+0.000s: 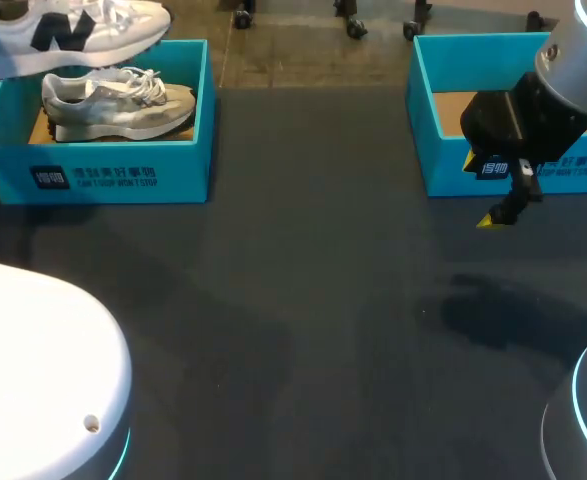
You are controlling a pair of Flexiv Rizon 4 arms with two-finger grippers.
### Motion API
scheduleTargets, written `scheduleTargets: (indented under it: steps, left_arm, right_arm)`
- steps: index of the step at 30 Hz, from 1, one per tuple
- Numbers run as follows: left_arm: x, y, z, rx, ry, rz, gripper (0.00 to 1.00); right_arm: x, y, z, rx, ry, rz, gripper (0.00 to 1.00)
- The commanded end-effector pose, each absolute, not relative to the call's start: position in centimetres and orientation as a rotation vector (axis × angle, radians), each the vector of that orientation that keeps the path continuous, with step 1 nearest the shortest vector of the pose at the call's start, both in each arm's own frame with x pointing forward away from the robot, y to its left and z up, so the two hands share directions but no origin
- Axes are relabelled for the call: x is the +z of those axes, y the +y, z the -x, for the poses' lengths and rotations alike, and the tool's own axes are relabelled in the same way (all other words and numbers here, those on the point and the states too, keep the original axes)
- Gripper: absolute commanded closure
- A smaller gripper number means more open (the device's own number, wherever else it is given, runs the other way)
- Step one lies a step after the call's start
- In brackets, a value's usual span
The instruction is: Take the shoe out of the shoebox, open the shoe tongue, remove and reinsert the insole, then place the shoe into the shoebox
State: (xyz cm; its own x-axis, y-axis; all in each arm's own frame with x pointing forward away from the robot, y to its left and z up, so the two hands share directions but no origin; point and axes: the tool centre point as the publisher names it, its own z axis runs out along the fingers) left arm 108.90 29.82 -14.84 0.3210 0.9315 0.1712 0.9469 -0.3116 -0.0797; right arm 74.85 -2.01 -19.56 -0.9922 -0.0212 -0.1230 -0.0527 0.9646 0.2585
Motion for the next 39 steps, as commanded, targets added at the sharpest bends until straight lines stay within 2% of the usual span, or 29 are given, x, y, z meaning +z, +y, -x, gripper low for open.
scheduleTargets:
  steps: [1, 11, 25, 39]
  left_arm:
    - [-14.5, 29.8, -109.1, -0.133, -1.732, 2.411, 1.0]
    - [-14.5, 29.8, -109.1, -0.133, -1.732, 2.411, 1.0]
    - [-12.3, 28.9, -104.0, -0.086, -1.83, 2.382, 1.0]
    - [-12.1, 21.4, -96.6, -0.108, -1.776, 2.419, 1.0]
  right_arm:
    - [-19.6, -2.0, -74.9, 0.397, 2.996, 0.055, 0.0]
    - [-19.6, -2.0, -74.9, 0.397, 2.996, 0.055, 0.0]
    - [-19.6, -2.0, -74.9, 0.397, 2.996, 0.055, 0.0]
    - [-19.6, -2.0, -74.9, 0.397, 2.996, 0.055, 0.0]
